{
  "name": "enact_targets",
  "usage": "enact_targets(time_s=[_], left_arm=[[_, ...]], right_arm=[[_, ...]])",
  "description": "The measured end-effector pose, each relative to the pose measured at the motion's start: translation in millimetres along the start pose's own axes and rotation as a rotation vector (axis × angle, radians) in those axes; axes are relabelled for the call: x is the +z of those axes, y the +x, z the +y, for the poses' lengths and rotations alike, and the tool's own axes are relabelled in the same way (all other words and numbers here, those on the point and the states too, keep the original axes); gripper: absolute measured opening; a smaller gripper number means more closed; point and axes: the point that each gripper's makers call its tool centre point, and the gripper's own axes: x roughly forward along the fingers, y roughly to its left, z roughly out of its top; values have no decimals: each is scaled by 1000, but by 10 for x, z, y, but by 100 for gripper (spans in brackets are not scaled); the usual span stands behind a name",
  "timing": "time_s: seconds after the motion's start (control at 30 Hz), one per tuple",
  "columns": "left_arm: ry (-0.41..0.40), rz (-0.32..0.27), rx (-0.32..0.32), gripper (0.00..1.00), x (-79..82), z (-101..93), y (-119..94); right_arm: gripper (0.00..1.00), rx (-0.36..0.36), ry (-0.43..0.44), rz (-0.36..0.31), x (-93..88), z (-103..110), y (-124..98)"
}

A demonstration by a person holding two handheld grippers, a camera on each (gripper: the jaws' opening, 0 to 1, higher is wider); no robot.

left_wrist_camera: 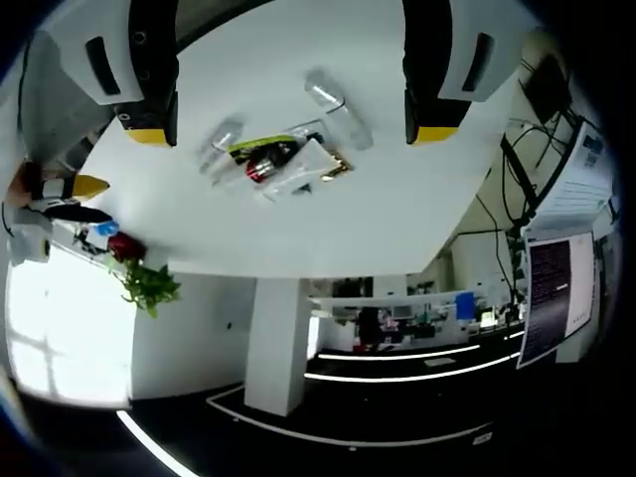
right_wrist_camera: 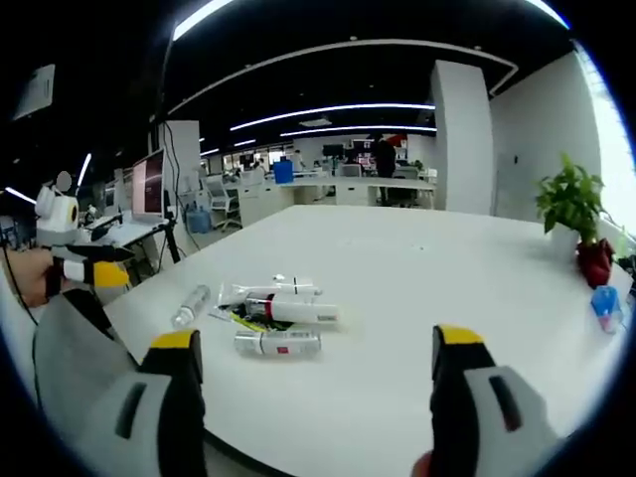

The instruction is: Arrange the skincare products in the storage area until every visible bottle or jar stands upright without overlapping.

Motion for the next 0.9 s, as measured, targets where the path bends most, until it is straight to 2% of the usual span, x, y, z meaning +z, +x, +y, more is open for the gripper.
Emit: enact_targets(time_s=[0.9], left_arm=[[5, -1, 11, 92, -2, 24, -8]], right_arm=[[94, 30, -5, 4, -14, 52, 13]])
